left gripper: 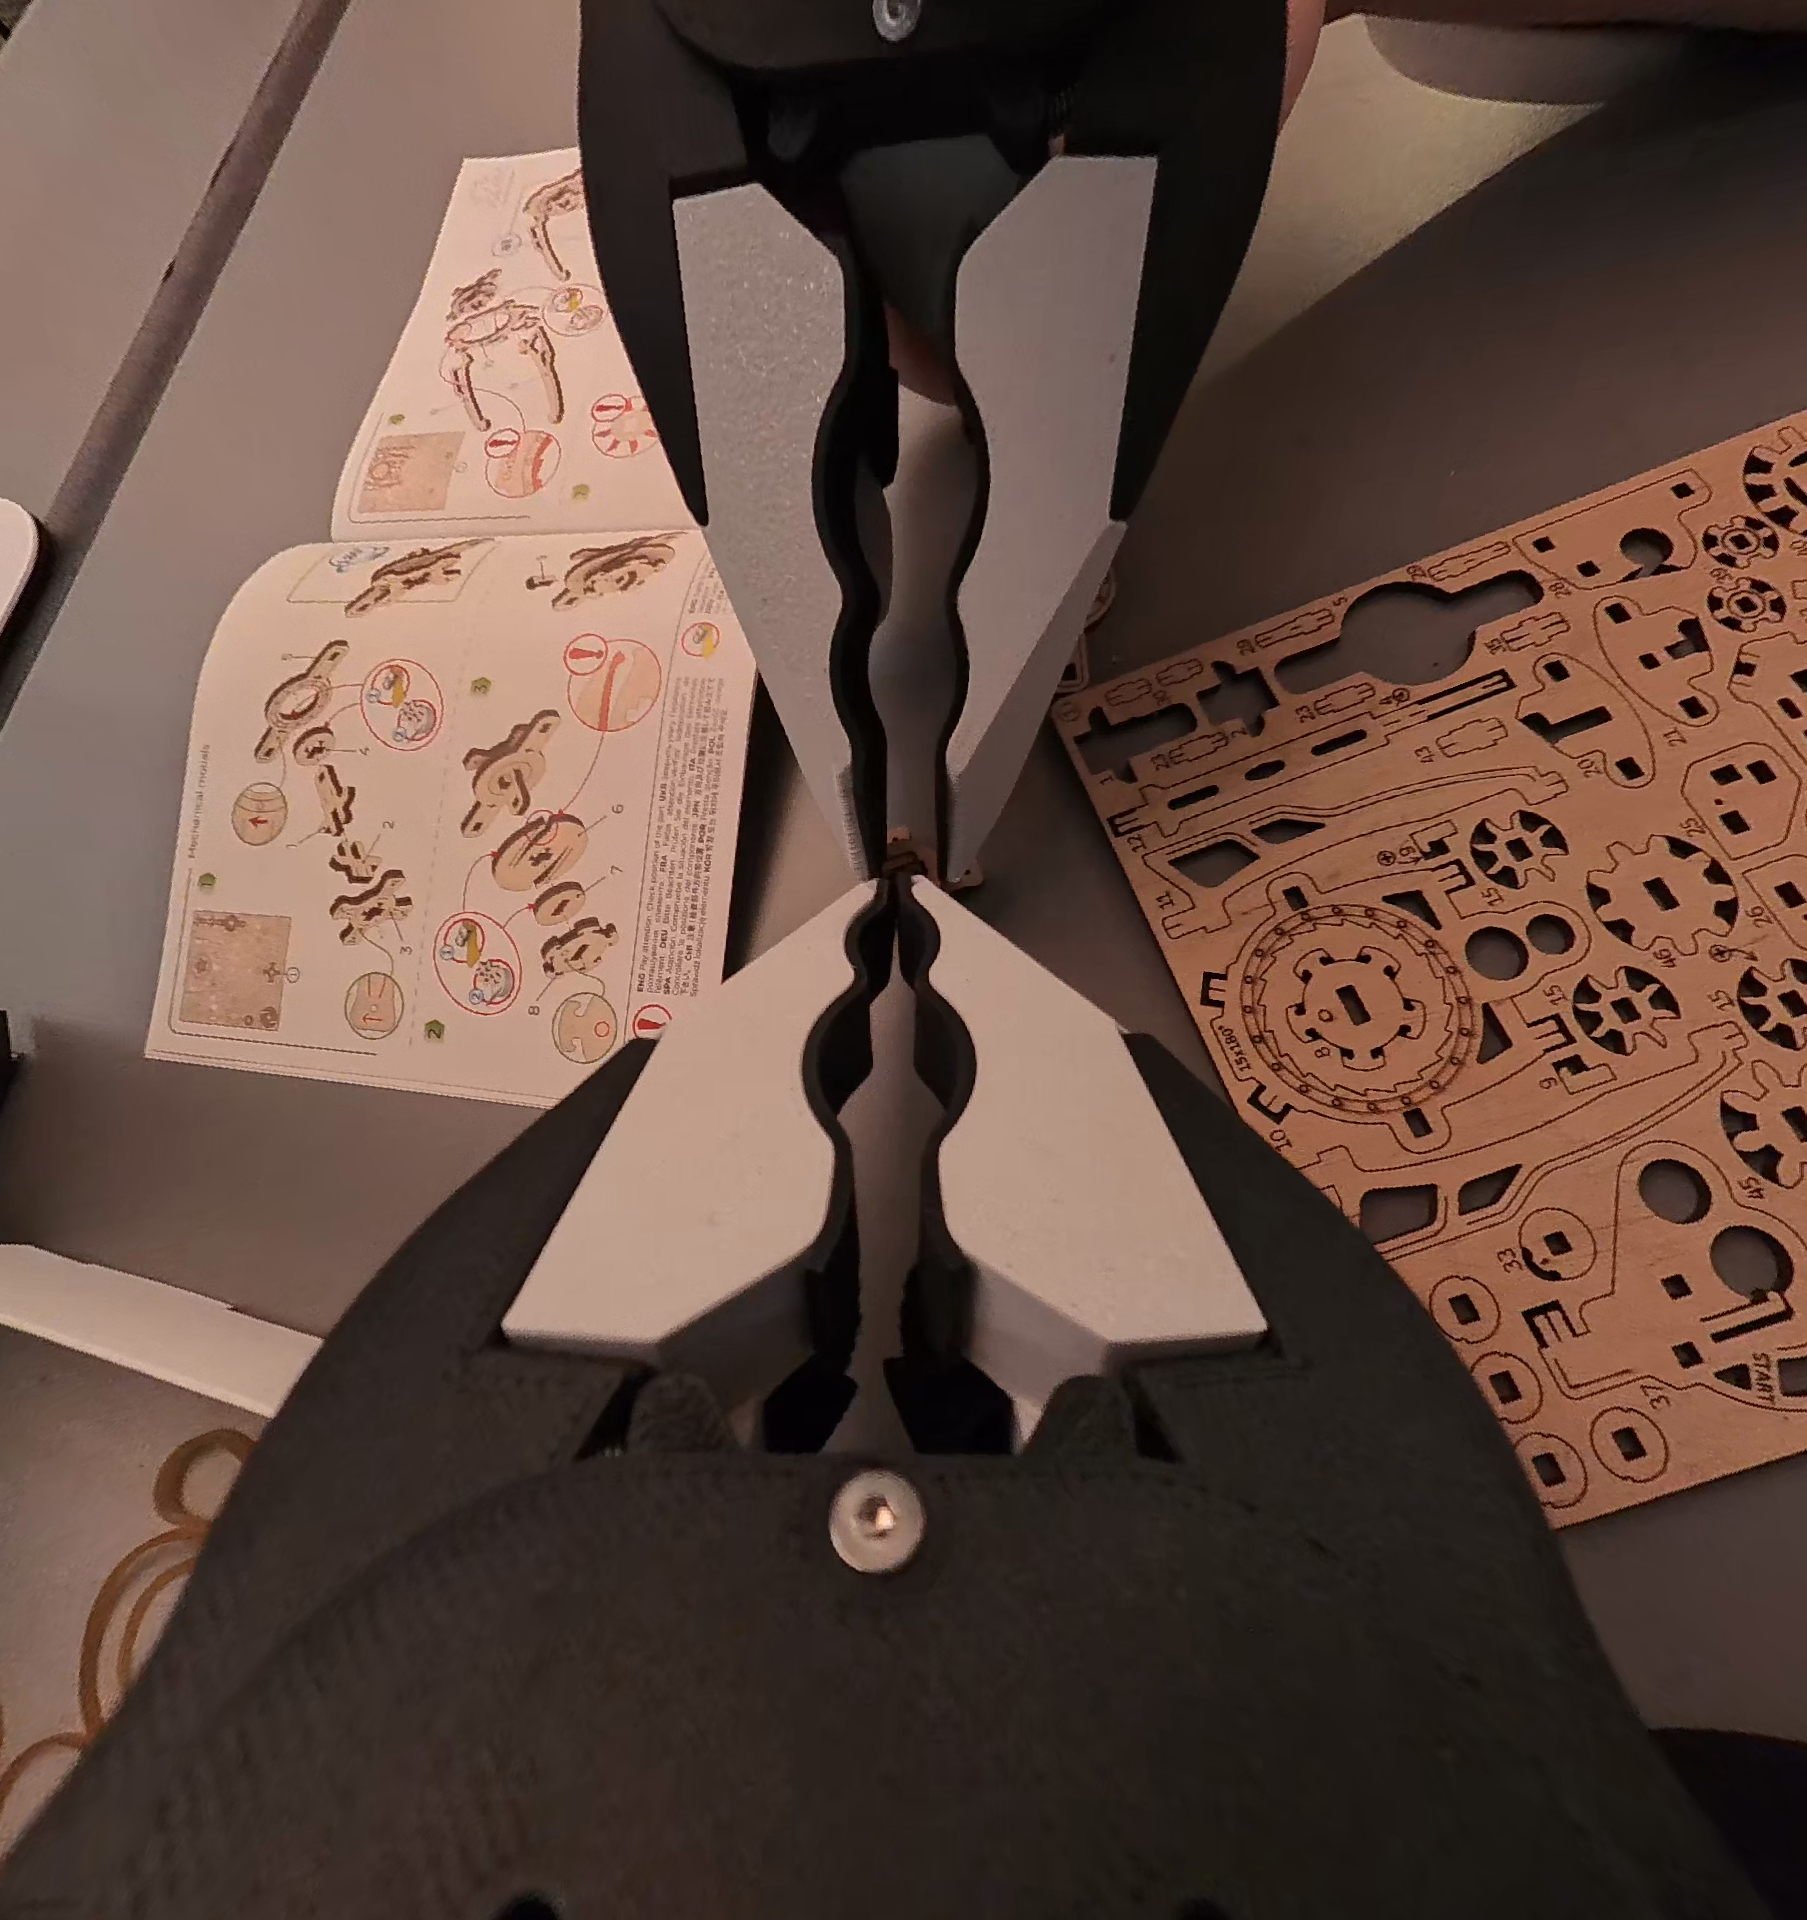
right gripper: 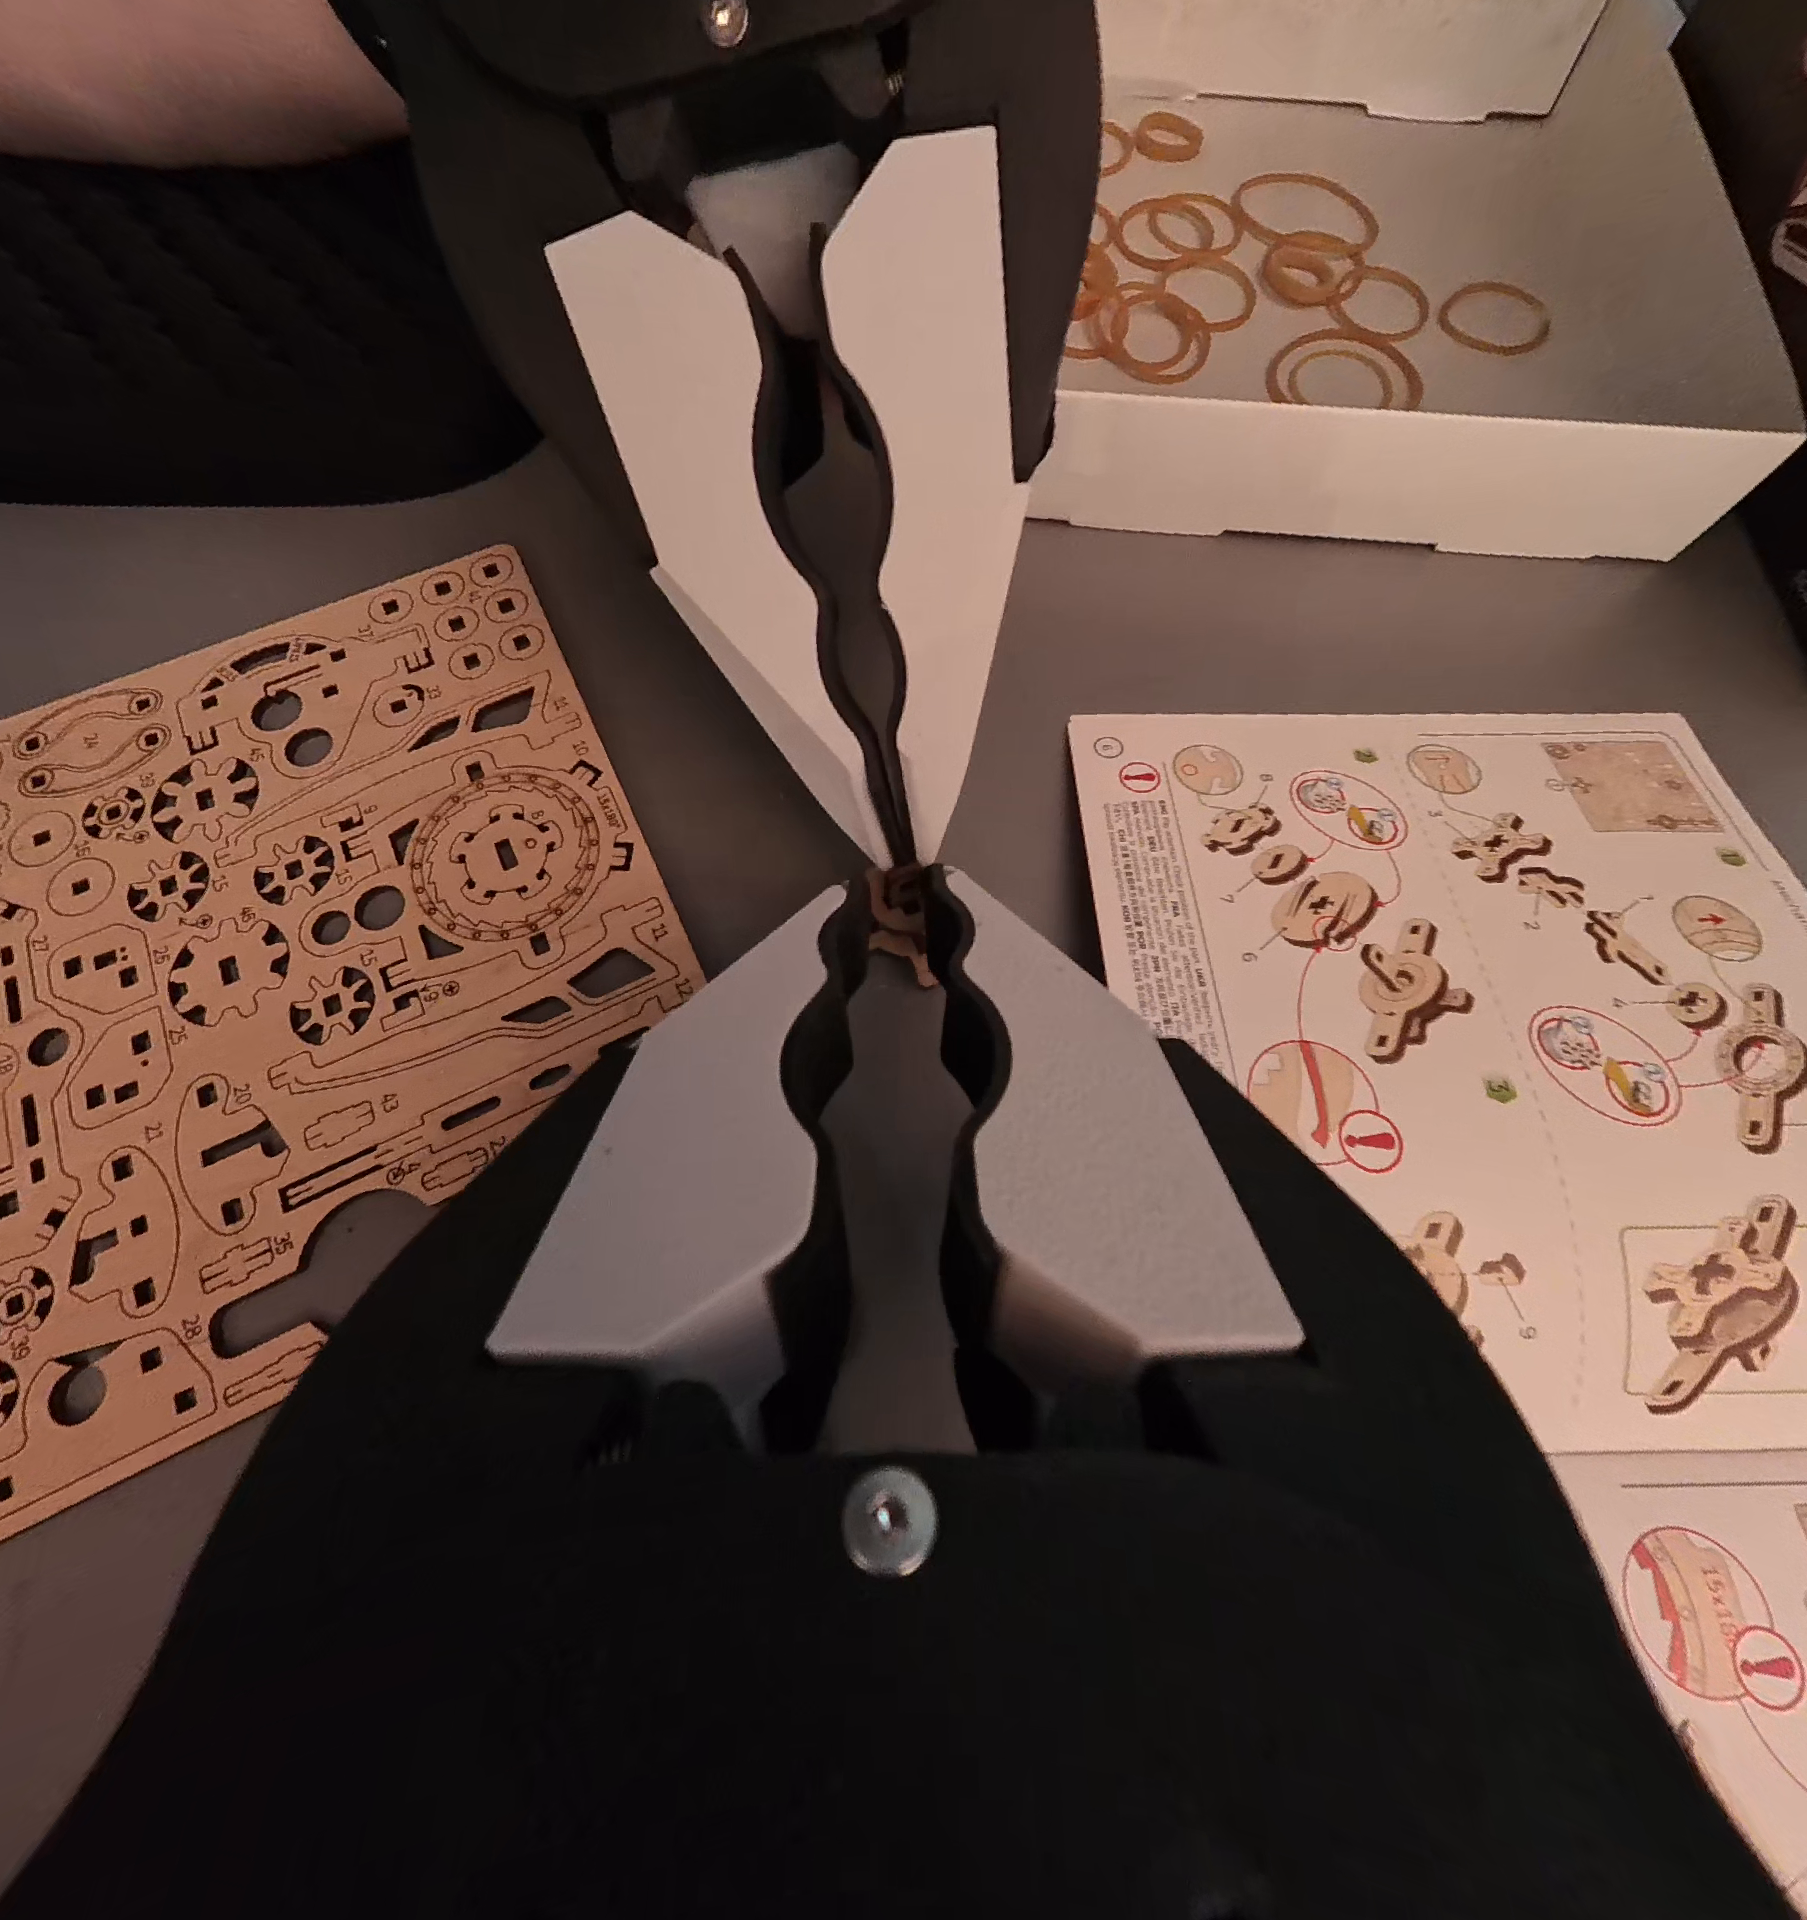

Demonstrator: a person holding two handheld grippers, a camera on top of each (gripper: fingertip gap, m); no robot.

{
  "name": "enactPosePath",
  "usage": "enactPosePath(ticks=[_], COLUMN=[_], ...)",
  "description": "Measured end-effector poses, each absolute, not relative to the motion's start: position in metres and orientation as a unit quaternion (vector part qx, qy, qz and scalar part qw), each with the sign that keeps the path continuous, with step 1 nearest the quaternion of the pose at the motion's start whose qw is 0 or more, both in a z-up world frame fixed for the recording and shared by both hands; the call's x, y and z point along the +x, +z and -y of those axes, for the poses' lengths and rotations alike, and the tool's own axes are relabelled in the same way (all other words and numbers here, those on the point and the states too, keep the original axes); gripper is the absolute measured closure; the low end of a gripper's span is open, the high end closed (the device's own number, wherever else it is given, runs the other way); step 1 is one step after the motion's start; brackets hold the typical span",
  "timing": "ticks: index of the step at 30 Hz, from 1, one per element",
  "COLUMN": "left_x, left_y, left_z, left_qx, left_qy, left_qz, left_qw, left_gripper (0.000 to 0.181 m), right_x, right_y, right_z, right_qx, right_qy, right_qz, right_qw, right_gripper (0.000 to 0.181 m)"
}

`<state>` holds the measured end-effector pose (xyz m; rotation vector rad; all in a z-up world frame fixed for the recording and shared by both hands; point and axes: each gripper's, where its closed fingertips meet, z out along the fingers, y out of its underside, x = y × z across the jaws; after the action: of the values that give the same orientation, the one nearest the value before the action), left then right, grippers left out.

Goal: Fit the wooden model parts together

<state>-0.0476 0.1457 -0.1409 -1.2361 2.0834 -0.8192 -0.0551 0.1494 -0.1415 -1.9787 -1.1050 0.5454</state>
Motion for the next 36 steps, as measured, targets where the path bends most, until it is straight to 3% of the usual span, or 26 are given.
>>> enactPosePath(ticks=[36], left_x=[-0.0523], left_y=[-0.132], left_z=[-0.1503], left_qx=[-0.489], left_qy=[-0.337], left_qz=[-0.763], left_qw=[0.256], left_gripper=[0.181], right_x=[-0.0519], right_y=[-0.1418], right_z=[-0.1492], right_qx=[-0.796], right_qy=[0.193], right_qz=[0.427], right_qw=[0.383], right_gripper=[0.17])
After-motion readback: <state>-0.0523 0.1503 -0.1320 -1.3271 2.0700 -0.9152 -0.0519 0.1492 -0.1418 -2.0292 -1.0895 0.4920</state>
